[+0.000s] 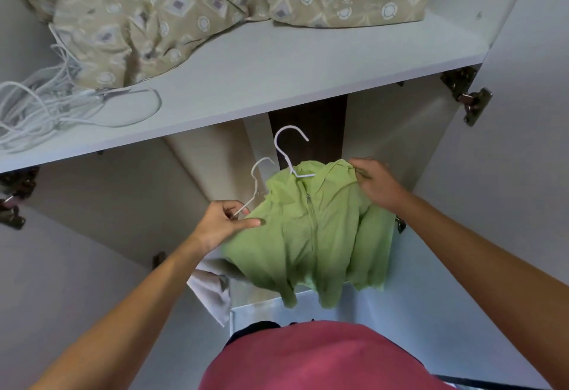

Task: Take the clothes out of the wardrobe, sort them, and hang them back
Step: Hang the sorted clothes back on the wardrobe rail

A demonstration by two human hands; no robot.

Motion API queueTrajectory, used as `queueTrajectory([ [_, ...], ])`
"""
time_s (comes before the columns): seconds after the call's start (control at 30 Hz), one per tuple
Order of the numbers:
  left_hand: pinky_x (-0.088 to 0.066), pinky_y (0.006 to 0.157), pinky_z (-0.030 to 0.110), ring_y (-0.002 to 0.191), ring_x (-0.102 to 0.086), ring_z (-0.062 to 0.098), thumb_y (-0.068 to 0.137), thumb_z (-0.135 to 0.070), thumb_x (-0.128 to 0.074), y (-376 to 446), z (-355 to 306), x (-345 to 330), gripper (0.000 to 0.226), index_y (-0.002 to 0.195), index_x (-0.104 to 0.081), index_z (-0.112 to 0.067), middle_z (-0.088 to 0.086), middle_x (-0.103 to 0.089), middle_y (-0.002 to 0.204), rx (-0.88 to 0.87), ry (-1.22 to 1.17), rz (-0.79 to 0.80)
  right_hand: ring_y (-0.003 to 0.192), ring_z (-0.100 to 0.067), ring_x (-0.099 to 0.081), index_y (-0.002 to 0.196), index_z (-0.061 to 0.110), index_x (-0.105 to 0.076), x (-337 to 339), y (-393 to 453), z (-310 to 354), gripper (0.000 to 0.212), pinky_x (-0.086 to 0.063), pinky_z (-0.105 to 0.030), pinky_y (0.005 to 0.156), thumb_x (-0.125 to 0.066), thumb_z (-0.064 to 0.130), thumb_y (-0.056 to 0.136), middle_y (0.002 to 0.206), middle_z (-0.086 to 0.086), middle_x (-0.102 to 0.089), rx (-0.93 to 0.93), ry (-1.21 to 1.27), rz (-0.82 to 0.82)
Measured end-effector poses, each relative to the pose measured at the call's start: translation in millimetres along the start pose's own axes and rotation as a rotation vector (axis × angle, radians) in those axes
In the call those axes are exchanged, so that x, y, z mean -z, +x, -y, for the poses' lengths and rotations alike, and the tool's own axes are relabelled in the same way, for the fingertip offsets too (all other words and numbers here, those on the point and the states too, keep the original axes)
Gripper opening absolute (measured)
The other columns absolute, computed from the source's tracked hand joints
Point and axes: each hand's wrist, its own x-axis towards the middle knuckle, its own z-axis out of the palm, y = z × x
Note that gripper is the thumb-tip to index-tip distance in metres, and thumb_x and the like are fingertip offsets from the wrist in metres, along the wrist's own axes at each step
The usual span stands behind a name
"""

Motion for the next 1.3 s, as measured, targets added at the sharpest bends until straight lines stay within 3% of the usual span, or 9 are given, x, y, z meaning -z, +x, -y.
queueTrajectory([
  [0.17, -0.024, 0.052, 0.029, 0.056, -0.028, 0.019, 0.09, -0.024, -0.083, -11.7, 1.6, -14.4, 0.049, 0.056, -0.049, -0.015, 0.001, -0.034, 0.057, -0.001, -0.023, 0.022, 0.091, -0.027, -0.062, 0.095, 0.024, -0.063, -30.3, 13.2, -32.4, 0.022, -0.054, -0.054, 0.085, -0.047, 0.011, 0.09, 0.088, 0.002, -0.068, -0.068, -0.015, -0.037],
  [0.33, -0.024, 0.048, 0.026, 0.055, -0.026, 0.02, 0.093, -0.019, -0.08, -15.9, -6.0, -38.4, 0.047, 0.062, -0.047, -0.005, 0.006, -0.032, 0.06, -0.021, -0.088, -0.011, 0.121, -0.027, -0.043, 0.131, 0.014, -0.06, -41.2, -17.5, 15.0, 0.056, -0.044, -0.032, 0.095, -0.06, -0.012, 0.081, 0.126, -0.01, -0.047, -0.136, -0.136, -0.307],
  [0.4, -0.022, 0.045, 0.023, 0.051, -0.023, 0.013, 0.093, -0.015, -0.078, -14.1, -12.2, -49.8, 0.047, 0.062, -0.045, -0.004, 0.003, -0.028, 0.058, -0.022, -0.109, -0.044, 0.12, -0.023, -0.048, 0.127, 0.014, -0.057, -52.0, -24.9, 36.8, 0.053, -0.047, -0.028, 0.092, -0.06, -0.012, 0.08, 0.126, -0.006, -0.045, -0.147, -0.072, -0.383],
  [0.57, -0.019, 0.045, 0.022, 0.05, -0.019, 0.008, 0.093, -0.008, -0.077, -4.2, -24.2, -70.8, 0.044, 0.063, -0.045, -0.008, -0.004, -0.026, 0.056, -0.056, -0.152, -0.073, 0.103, -0.025, -0.069, 0.096, 0.014, -0.063, -75.9, -22.1, 94.2, 0.007, -0.06, -0.041, 0.089, -0.07, 0.016, 0.097, 0.104, -0.008, -0.069, -0.448, 0.654, 0.016],
  [0.63, -0.02, 0.046, 0.021, 0.051, -0.021, 0.007, 0.093, -0.006, -0.077, -1.6, -28.5, -75.9, 0.041, 0.063, -0.048, -0.008, -0.004, -0.029, 0.056, -0.071, -0.153, -0.051, 0.103, -0.028, -0.07, 0.094, 0.011, -0.057, -79.7, -17.7, 107.6, 0.024, -0.061, -0.046, 0.092, -0.072, 0.029, 0.097, 0.101, -0.015, -0.068, -0.529, 0.824, 0.14],
  [0.83, -0.021, 0.048, 0.021, 0.053, -0.021, 0.007, 0.092, -0.003, -0.076, 1.4, -33.8, -82.4, 0.048, 0.059, -0.042, -0.01, -0.004, -0.029, 0.057, -0.089, -0.161, -0.058, 0.118, -0.042, -0.065, 0.104, 0.0, -0.059, -81.8, -8.0, 109.7, 0.024, -0.056, -0.053, 0.101, -0.072, 0.021, 0.098, 0.1, -0.025, -0.062, -0.546, 0.849, 0.079],
  [0.97, -0.021, 0.049, 0.021, 0.054, -0.022, 0.008, 0.091, -0.006, -0.079, 4.4, -34.4, -85.8, 0.044, 0.063, -0.046, -0.006, -0.002, -0.029, 0.058, -0.088, -0.167, -0.038, 0.108, -0.033, -0.069, 0.082, 0.01, -0.051, -82.0, -0.7, 103.5, 0.025, -0.058, -0.048, 0.099, -0.066, 0.016, 0.101, 0.098, -0.014, -0.062, -0.542, 0.816, 0.081],
  [1.13, -0.029, 0.058, 0.028, 0.062, -0.03, 0.019, 0.097, -0.024, -0.075, 10.9, -38.8, -83.8, 0.042, 0.068, -0.056, 0.0, 0.008, -0.037, 0.064, -0.038, -0.273, -0.082, 0.108, -0.025, -0.068, 0.12, 0.011, -0.063, -79.0, 7.8, 87.6, 0.019, -0.061, -0.046, 0.094, -0.053, 0.014, 0.105, 0.121, -0.009, -0.069, -0.575, 0.783, 0.1],
  [1.3, -0.031, 0.059, 0.024, 0.064, -0.038, 0.016, 0.104, -0.027, -0.064, 26.7, -33.1, -64.9, 0.047, 0.07, -0.061, 0.006, 0.008, -0.048, 0.063, -0.02, -0.142, -0.174, 0.091, -0.024, -0.064, 0.105, 0.022, -0.061, -57.2, 10.9, 67.9, 0.022, -0.057, -0.04, 0.08, -0.04, 0.014, 0.101, 0.097, -0.005, -0.065, -0.519, 0.552, -0.028],
])
